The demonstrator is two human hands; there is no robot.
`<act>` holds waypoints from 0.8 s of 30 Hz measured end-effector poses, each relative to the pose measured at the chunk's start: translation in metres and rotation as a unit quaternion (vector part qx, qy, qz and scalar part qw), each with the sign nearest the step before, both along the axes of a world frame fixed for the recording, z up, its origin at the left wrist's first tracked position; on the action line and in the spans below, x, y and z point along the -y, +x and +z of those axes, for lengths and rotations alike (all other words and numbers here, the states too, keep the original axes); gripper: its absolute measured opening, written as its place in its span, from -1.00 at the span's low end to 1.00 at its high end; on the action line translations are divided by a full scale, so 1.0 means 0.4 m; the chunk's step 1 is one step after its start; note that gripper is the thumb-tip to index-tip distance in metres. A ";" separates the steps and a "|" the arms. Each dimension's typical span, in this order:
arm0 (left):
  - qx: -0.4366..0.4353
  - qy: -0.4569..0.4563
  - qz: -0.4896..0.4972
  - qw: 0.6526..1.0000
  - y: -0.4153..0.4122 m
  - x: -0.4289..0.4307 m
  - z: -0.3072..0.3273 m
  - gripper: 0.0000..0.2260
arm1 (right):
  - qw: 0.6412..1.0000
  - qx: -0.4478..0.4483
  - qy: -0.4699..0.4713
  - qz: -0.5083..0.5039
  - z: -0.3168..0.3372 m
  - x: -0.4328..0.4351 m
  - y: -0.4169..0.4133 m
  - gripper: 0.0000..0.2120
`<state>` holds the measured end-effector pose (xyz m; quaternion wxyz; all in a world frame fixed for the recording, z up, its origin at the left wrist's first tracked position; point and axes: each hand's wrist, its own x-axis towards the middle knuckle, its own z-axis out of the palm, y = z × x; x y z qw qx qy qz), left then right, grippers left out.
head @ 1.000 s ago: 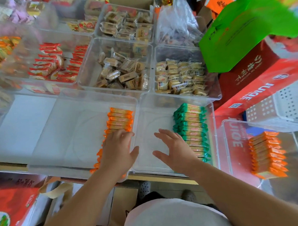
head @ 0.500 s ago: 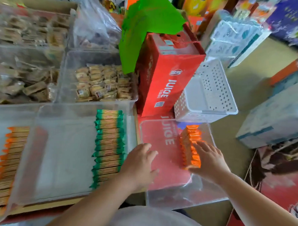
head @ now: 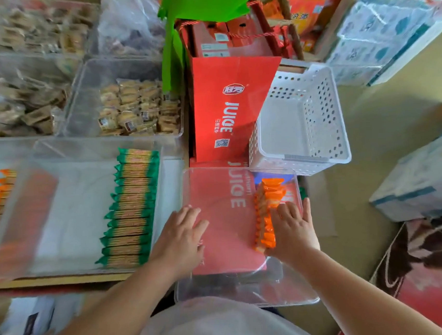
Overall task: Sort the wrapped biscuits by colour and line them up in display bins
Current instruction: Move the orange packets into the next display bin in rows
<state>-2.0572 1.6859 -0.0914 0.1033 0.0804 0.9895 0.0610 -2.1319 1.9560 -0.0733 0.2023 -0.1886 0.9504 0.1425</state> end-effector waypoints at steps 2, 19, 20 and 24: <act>-0.001 0.004 0.003 1.000 0.000 -0.002 0.002 -0.54 | 1.000 0.014 0.018 0.018 -0.003 -0.003 0.004 0.00; 0.098 0.258 -0.077 0.958 -0.081 -0.169 0.054 0.00 | 0.974 0.021 -0.224 -0.041 0.101 0.000 0.014 -0.12; 0.106 0.314 -0.064 0.941 -0.089 -0.182 0.052 -0.06 | 0.970 0.043 -0.235 -0.040 0.113 0.009 0.013 -0.08; 0.146 0.408 -0.013 0.901 -0.101 -0.190 0.062 -0.31 | 0.946 0.126 -0.292 -0.059 0.143 0.028 -0.003 0.05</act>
